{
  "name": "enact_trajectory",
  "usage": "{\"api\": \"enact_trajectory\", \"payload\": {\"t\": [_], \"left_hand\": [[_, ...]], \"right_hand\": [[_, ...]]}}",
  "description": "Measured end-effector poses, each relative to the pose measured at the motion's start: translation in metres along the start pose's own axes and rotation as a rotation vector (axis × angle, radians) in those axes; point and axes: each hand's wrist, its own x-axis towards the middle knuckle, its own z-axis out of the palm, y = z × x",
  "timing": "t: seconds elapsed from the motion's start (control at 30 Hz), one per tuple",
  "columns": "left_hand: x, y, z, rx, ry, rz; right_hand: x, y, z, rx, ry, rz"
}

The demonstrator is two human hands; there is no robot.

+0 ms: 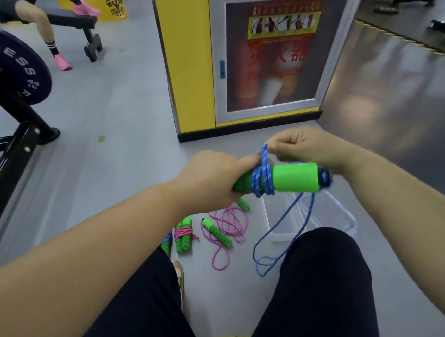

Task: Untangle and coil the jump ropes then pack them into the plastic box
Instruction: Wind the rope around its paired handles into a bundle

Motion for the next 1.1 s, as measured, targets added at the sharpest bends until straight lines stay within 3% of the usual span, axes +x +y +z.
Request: {"api": "enact_trajectory", "payload": {"t": [0.13, 0.2, 0.27, 0.33, 0.43, 0.5, 0.6, 0.7, 0.8, 0.87, 0.97, 1.1], "left_hand": [[-0.009, -0.004, 0.006, -0.179, 0.028, -0.121], [-0.015, -0.002, 0.016, -0.219, 0.018, -0.103], [-0.018, -0.002, 0.020, -0.332, 0.015, -0.115], [-0.016, -0.007, 0.019, -0.528, -0.011, -0.207], [-0.013, -0.017, 0.013, -0.894, -0.105, -0.357], [-0.010, -0.019, 0.009, -1.125, -0.192, -0.393], [-0.005, -0.018, 0.004, -1.336, -0.256, -0.436], [-0.001, -0.023, -0.003, -1.432, -0.255, -0.525], [0.002, -0.037, -0.005, -1.179, -0.163, -0.615], [0.005, -0.050, -0.002, -0.755, -0.120, -0.638], [0.006, -0.054, 0.000, -0.123, -0.173, -0.637], [0.008, -0.026, 0.013, 0.255, -0.305, -0.464]], "right_hand": [[-0.009, 0.043, 0.031, 0.067, -0.134, 0.218], [-0.011, 0.056, 0.047, 0.474, -0.177, 0.272], [-0.013, 0.062, 0.063, 0.614, -0.162, 0.314], [-0.015, 0.075, 0.072, 0.509, -0.074, 0.341], [-0.020, 0.082, 0.078, 0.157, 0.058, 0.273], [-0.020, 0.075, 0.081, 0.188, 0.144, 0.164], [-0.015, 0.052, 0.089, 0.430, 0.132, 0.073], [-0.013, 0.036, 0.101, 0.402, 0.224, 0.097], [-0.012, 0.033, 0.105, 0.148, 0.115, 0.167], [-0.012, 0.029, 0.106, -0.159, -0.009, 0.147], [-0.013, 0.011, 0.104, -0.497, -0.059, -0.016], [-0.006, -0.023, 0.076, -0.741, -0.103, -0.140]]}}
